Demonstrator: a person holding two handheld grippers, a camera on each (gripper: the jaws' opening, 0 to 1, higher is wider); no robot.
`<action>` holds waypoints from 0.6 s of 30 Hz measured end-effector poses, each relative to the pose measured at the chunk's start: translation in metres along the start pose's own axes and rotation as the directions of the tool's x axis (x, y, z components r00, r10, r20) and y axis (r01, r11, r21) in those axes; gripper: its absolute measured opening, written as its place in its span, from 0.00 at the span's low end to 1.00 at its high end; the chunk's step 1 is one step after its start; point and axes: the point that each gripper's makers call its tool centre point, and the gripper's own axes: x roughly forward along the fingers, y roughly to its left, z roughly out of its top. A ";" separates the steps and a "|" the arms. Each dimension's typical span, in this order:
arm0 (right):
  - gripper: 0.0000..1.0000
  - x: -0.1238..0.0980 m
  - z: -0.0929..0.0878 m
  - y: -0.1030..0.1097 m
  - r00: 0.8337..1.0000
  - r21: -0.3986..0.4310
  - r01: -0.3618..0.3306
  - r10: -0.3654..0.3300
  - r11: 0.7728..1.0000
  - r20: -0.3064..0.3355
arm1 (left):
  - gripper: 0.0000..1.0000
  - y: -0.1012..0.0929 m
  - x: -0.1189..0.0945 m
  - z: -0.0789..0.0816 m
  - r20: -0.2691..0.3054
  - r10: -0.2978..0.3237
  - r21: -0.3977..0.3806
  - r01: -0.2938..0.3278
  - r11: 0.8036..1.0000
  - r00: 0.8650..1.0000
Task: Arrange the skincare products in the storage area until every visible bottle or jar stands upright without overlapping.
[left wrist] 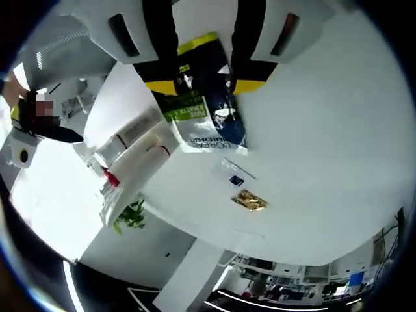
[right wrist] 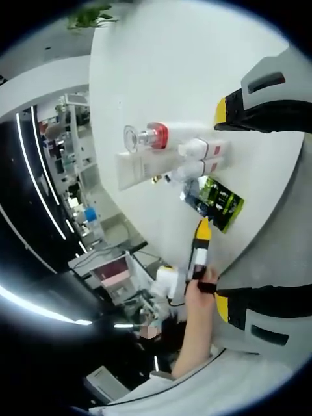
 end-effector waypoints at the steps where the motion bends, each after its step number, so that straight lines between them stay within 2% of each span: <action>1: 0.99 0.000 0.001 0.000 1.000 0.001 0.004 -0.004 1.000 0.003 | 0.25 -0.001 -0.002 0.001 0.005 0.001 0.004 -0.001 1.000 1.000; 9: 0.99 -0.003 0.006 0.001 1.000 -0.015 0.019 -0.019 1.000 0.025 | 0.30 0.000 -0.016 0.013 0.046 -0.002 0.022 0.001 1.000 0.999; 10: 0.99 -0.003 0.006 0.001 1.000 -0.017 0.019 -0.018 1.000 0.024 | 0.30 -0.001 -0.018 0.014 0.050 0.002 0.036 -0.004 0.999 0.999; 11: 0.99 -0.002 0.005 0.002 1.000 -0.025 0.018 -0.017 1.000 0.021 | 0.30 0.000 -0.025 0.017 0.051 0.013 0.092 -0.018 0.996 0.999; 13: 0.99 -0.002 0.005 0.005 1.000 -0.035 0.016 -0.016 0.999 0.015 | 0.31 0.000 -0.030 0.019 0.048 0.019 0.147 -0.026 0.989 0.999; 18: 0.99 -0.001 0.005 0.008 1.000 -0.061 0.011 -0.010 0.998 0.010 | 0.36 -0.007 -0.050 0.024 0.059 0.020 0.210 -0.032 0.977 0.998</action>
